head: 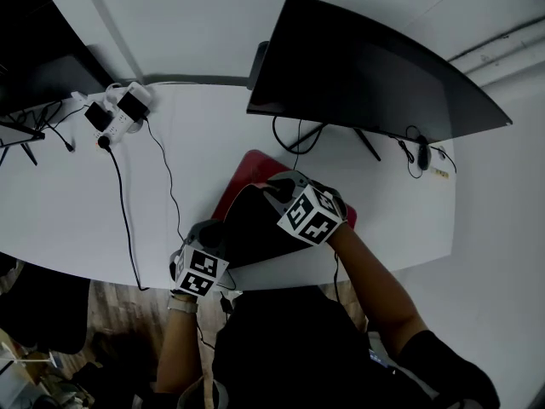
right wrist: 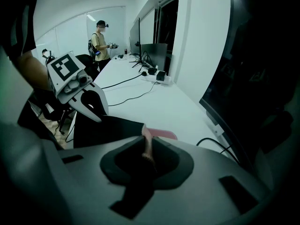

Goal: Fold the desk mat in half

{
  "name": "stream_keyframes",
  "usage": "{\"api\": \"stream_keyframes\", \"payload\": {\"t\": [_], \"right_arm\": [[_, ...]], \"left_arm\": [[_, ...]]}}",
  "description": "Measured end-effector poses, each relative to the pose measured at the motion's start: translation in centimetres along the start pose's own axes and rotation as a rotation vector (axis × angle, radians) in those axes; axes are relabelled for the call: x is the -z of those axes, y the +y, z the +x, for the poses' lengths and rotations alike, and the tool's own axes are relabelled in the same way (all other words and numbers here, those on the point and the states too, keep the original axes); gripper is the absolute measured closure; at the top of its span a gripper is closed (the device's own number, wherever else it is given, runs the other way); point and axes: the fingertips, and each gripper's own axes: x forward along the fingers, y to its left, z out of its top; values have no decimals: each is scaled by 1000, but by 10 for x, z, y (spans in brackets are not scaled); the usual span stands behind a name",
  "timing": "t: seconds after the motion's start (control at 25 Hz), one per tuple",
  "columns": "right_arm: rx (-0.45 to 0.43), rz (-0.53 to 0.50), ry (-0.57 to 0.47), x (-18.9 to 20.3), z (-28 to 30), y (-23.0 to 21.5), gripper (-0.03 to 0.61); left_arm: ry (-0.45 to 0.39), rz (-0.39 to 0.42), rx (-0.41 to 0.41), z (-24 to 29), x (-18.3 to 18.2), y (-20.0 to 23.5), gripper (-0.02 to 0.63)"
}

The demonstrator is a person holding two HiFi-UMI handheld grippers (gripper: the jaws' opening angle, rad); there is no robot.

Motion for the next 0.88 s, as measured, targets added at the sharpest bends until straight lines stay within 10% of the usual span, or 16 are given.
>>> {"api": "stream_keyframes", "payload": {"t": [0.88], "right_arm": [[6, -34, 2, -27, 66, -61, 512]], "left_arm": [[18, -45, -37, 35, -15, 68, 577]]}}
